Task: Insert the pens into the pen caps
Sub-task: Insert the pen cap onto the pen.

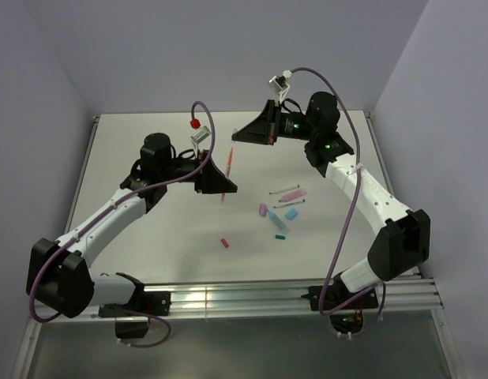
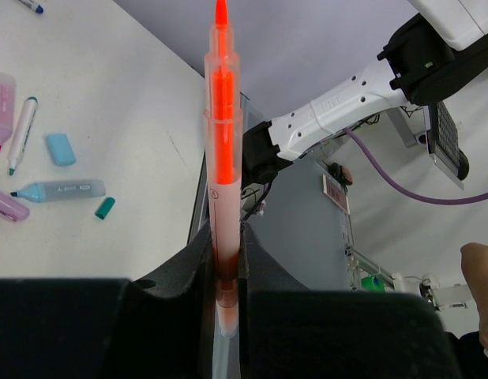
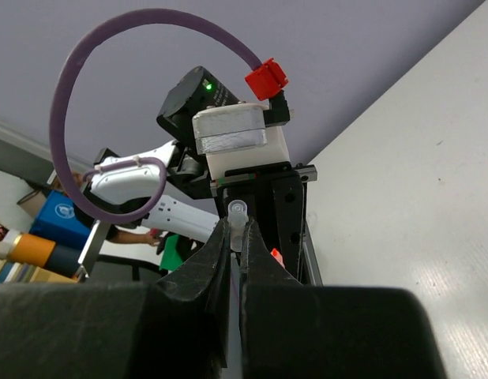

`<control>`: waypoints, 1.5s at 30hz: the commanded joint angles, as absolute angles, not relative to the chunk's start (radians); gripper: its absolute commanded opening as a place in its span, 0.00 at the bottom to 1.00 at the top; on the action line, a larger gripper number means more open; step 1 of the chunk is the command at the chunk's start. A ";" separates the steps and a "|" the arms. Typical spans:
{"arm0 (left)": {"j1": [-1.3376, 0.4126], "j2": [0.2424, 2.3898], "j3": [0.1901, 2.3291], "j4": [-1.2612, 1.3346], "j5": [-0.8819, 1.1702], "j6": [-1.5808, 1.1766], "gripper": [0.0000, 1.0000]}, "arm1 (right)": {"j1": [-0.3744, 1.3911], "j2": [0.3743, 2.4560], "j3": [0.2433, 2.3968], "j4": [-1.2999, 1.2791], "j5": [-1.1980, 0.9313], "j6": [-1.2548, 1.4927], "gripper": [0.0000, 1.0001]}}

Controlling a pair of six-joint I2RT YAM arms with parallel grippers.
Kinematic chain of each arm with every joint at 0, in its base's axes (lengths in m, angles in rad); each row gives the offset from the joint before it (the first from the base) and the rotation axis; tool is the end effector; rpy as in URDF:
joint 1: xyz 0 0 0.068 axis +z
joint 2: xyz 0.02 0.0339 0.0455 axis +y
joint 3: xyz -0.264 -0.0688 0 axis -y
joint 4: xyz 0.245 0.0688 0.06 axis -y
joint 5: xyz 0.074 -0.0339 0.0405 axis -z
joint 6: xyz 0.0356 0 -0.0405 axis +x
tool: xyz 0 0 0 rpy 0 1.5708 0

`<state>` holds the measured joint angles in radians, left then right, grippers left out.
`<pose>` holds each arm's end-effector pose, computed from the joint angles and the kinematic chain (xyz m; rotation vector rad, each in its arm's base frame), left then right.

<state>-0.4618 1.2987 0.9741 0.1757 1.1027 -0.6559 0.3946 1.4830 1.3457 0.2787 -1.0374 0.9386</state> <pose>0.2450 -0.1574 0.3332 0.7518 1.8291 -1.7092 0.3011 0.1586 0.4154 -0.5475 1.7099 1.7418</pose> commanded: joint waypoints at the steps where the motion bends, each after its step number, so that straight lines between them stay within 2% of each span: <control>1: -0.460 1.281 0.982 0.210 1.115 -0.672 0.00 | 0.393 1.459 1.359 0.328 -1.052 0.946 0.00; 45: -0.463 1.276 0.996 0.199 1.118 -0.672 0.00 | 0.430 1.447 1.282 0.307 -1.025 0.845 0.00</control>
<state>-0.4618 1.2987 0.9737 0.1951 1.1057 -0.6922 0.4179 1.4830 1.2991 0.2768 -1.0103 0.8619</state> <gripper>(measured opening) 0.146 0.039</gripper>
